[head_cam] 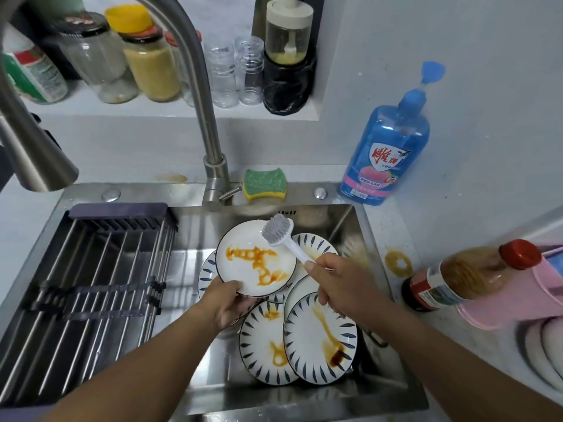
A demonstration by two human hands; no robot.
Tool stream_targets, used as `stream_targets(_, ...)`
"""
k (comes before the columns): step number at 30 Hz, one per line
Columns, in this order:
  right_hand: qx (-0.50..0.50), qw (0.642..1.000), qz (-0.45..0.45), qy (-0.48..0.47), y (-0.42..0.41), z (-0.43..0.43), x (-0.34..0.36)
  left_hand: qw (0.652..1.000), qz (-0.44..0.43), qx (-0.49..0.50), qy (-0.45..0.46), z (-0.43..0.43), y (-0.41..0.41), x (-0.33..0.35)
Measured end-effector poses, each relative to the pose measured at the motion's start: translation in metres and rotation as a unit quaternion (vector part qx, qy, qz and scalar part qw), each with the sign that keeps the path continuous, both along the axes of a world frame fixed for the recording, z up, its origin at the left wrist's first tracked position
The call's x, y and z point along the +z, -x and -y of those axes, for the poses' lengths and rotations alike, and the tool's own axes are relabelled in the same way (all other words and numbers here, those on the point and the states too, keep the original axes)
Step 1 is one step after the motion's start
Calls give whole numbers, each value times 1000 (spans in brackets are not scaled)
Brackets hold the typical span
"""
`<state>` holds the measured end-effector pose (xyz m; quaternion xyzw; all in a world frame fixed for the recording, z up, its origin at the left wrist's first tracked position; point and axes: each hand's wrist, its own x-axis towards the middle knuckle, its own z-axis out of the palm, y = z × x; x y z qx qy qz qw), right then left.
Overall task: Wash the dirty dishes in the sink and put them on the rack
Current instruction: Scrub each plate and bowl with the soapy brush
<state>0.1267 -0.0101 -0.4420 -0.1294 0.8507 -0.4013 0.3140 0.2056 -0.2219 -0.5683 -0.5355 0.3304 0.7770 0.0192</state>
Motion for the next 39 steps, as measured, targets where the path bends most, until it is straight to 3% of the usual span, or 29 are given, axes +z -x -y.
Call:
stream_targets(4,56,993,-83,-55,-2,-1,1,999,-37,-21,-4,7,-21,21)
stream_targets(11,144,952,-211,-167,-9,4,16,997,-62,-31,-27,6,-49,50)
stream_targets(18,231,875,-267,-331,-32,24,34,992,-108,-51,-43,-7,-62,77)
stream_targets(22,298,866,-243,-319,-46,42,53,986,-124,-103,-46,-8,-72,97)
stream_targets(26,375,816,-285,-336,-63,26,79,985,-133,-104,-26,12,-83,121)
stream_targets(29,351,786,-316,-399,-49,16,97,982,-154,-108,-17,23,-92,139)
stream_targets(32,329,795,-328,-390,-45,37,112,974,-158,-161,-15,21,-97,153)
stream_targets(35,369,791,-350,-339,-58,59,123,968,-160,-194,-10,15,-101,160)
stream_targets(39,408,790,-321,-326,-75,31,130,974,-169,-154,-1,28,-109,163)
